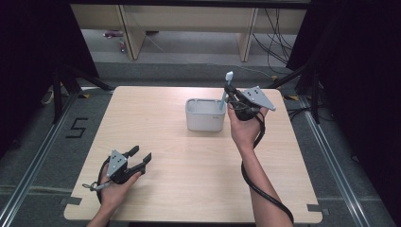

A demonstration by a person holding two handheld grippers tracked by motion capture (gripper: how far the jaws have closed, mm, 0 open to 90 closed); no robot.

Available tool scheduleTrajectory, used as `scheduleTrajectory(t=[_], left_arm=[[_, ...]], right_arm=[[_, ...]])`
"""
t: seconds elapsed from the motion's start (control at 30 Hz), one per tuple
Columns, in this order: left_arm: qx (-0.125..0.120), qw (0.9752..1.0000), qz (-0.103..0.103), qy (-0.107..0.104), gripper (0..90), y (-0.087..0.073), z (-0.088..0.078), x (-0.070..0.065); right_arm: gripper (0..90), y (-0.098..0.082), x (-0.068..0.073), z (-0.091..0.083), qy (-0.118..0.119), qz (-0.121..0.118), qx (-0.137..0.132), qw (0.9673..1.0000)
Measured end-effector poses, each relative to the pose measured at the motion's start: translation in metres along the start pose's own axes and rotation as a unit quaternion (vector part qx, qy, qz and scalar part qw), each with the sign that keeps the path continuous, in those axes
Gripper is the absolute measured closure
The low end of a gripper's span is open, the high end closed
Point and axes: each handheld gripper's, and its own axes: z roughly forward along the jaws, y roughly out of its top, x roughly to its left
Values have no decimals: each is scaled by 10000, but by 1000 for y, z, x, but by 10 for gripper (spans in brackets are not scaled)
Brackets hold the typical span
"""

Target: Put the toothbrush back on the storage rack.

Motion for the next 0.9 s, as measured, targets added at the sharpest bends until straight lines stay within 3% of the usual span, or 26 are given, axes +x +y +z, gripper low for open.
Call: scheduleTrajectory(t=[0.9], left_arm=[[-2, 10000, -8, 0, 385, 0, 0, 0]], right_arm=[[859, -2, -5, 12, -136, 51, -16, 9999]])
